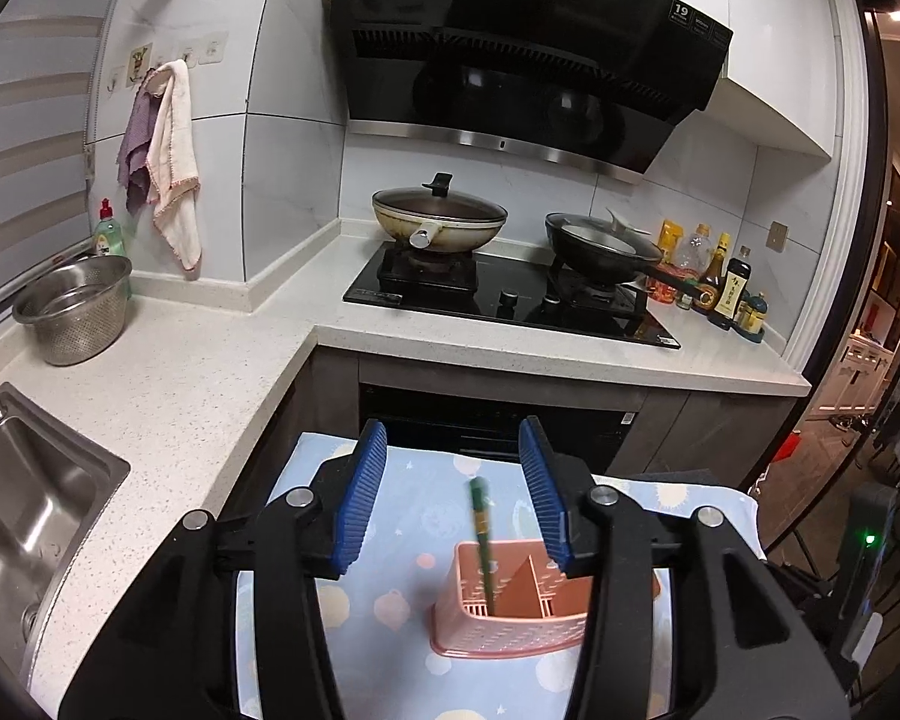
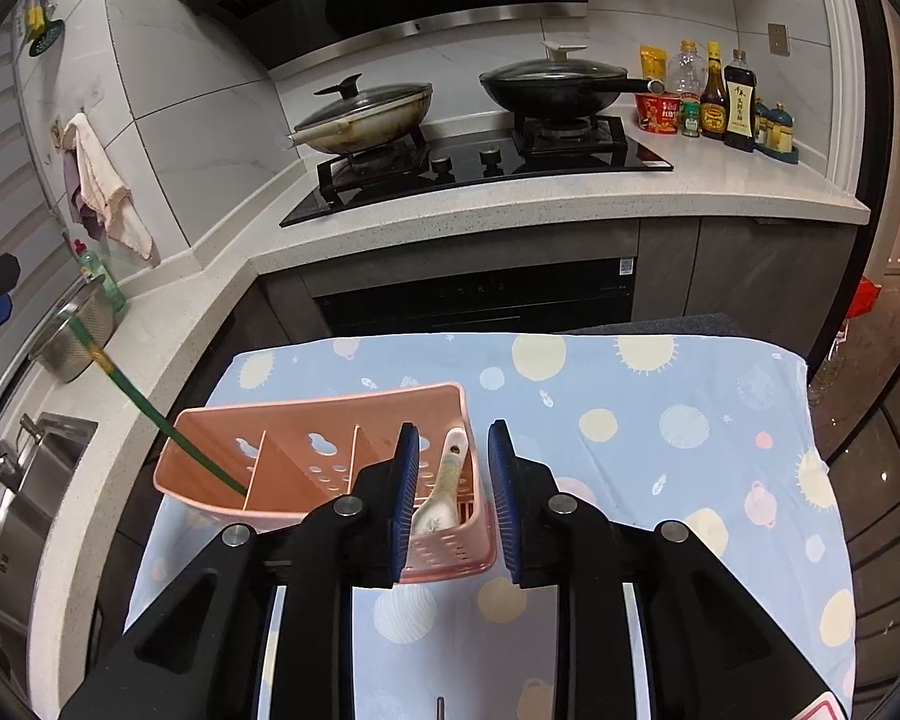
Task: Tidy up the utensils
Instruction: 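Withdraw both open tools from the holder back over the utensils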
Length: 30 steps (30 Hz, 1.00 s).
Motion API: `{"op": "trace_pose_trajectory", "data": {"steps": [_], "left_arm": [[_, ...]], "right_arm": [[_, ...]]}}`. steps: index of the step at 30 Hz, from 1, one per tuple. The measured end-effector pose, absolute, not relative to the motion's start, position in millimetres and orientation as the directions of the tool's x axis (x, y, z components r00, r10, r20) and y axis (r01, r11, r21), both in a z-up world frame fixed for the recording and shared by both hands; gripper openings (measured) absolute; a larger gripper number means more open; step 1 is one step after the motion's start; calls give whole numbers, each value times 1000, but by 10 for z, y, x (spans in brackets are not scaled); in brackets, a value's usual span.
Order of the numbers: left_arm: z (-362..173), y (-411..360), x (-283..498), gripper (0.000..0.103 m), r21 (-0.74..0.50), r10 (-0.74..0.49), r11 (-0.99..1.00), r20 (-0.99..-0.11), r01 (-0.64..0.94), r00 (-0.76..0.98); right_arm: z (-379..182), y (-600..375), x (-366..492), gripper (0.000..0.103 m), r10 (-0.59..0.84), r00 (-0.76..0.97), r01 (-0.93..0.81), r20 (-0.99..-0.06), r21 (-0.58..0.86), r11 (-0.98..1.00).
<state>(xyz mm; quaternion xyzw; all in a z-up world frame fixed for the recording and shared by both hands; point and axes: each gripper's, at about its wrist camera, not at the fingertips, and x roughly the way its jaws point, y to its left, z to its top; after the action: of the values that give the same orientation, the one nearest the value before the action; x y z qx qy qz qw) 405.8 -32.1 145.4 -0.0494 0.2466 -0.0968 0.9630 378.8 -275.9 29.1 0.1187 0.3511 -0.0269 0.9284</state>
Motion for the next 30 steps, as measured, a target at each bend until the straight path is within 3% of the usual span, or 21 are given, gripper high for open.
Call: {"op": "trace_pose_trajectory", "data": {"steps": [5,13,30], "left_arm": [[1445,-217,3871,44,-147,-208,977,-472,156,857],[1298,-94,3409,44,-138,-201,979,-507,152,838],[160,-5,2146,44,-117,-194,981,-690,157,697]], "right_arm": [[370,-2722,3524,31,27,761,124,-648,186,975],[315,-2687,2922,32,36,747,123,-664,192,974],[-349,-2402,1426,34,44,646,128,-762,164,978]]}}
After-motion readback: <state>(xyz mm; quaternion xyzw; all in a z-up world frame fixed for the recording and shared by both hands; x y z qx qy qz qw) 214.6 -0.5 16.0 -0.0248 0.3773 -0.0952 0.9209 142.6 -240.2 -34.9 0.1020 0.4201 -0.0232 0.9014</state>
